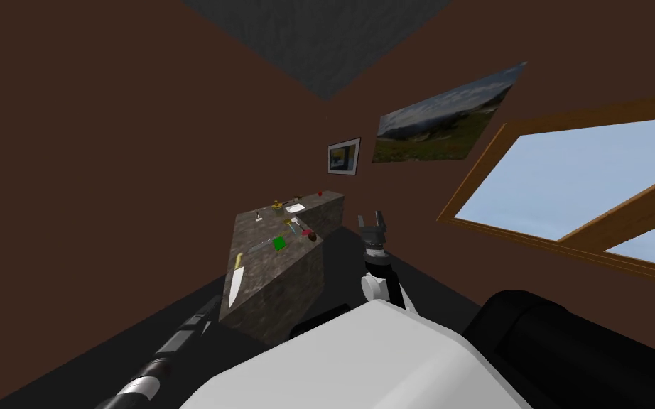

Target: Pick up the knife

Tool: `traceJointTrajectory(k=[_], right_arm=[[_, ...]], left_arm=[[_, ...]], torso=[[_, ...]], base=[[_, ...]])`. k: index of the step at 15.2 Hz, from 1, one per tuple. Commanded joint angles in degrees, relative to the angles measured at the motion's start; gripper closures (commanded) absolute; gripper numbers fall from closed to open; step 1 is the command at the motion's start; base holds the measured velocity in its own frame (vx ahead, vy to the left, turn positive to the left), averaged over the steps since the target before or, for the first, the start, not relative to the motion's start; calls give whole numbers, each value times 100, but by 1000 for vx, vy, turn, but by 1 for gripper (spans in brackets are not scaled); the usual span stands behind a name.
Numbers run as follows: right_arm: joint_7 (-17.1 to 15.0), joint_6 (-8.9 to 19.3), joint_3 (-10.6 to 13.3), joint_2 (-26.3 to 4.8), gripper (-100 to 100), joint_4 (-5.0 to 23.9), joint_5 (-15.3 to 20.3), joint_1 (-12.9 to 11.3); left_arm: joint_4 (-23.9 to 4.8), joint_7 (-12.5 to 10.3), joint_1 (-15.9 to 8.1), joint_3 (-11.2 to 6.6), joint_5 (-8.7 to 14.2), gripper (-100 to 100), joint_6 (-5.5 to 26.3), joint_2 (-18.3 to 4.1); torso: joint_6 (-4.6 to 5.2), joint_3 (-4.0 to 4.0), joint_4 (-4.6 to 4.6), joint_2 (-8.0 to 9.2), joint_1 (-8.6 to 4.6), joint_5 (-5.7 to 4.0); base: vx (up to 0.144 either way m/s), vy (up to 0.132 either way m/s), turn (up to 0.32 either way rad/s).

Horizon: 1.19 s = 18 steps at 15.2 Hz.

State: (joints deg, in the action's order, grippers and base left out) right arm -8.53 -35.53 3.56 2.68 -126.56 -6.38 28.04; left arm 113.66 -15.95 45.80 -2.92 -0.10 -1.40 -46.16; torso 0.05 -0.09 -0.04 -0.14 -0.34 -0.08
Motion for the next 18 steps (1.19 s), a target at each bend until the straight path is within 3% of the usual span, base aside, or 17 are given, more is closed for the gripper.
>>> traceJointTrajectory(k=[1,2,4,5,8,9,10,11,12,13,15,16,17,18], right_arm=[[0,0,0,0,0,0,0,0],[0,0,-1,0,0,0,0,1],[0,0,-1,0,0,0,0,1],[0,0,-1,0,0,0,0,1],[0,0,0,0,0,0,0,0],[0,0,-1,0,0,0,0,1],[0,0,0,0,0,0,0,0],[0,0,-1,0,0,0,0,1],[0,0,-1,0,0,0,0,0],[0,0,-1,0,0,0,0,1],[0,0,-1,-1,0,0,0,1],[0,0,-1,-1,0,0,0,1],[0,0,-1,-1,0,0,0,1],[0,0,-1,-1,0,0,0,1]], left_arm=[[-160,-45,88,-12,39,-100,135,-246],[-269,-90,211,-31,83,-100,349,-392],[-269,-90,211,-31,83,-100,349,-480],[-377,-135,332,-48,128,-100,560,-694],[-484,-179,452,-65,171,-100,768,-936],[-589,-223,570,-80,214,-100,925,-1157],[-589,-223,570,-80,214,-100,972,-1157],[-693,-265,686,-93,256,-100,1122,-1372],[-693,-265,686,-93,256,-100,1170,-1372],[-793,-307,799,-103,297,-100,1311,-1580],[-793,-307,799,-103,297,-100,1363,-1580],[-890,-348,910,-110,337,-100,1522,-1781],[-890,-348,910,-110,337,-100,1549,-1781],[-983,-387,1018,-114,375,-100,1721,-1959]], torso=[[0,0,0,0,0,0],[-3,0,0,0,2,0],[-3,0,0,0,4,0],[-6,2,1,4,10,1],[0,1,1,1,9,2],[-2,0,0,-1,8,1],[0,-1,0,-3,7,1],[-2,-1,0,-1,7,1],[-1,-1,0,-3,4,0],[-2,-2,-1,-4,4,0],[-2,-3,-1,-4,7,2],[-6,1,1,2,10,2],[-2,2,1,4,11,2],[-4,4,2,6,10,2]], base=[[52,-63,-219],[58,-62,-250],[46,-41,-121],[39,-31,-164],[57,-46,-234],[65,-49,-279],[57,-41,-234],[66,-55,-249],[69,-49,-193],[74,-44,-266],[55,-28,-138],[43,-26,-151],[44,-28,-190],[58,-31,-222]])
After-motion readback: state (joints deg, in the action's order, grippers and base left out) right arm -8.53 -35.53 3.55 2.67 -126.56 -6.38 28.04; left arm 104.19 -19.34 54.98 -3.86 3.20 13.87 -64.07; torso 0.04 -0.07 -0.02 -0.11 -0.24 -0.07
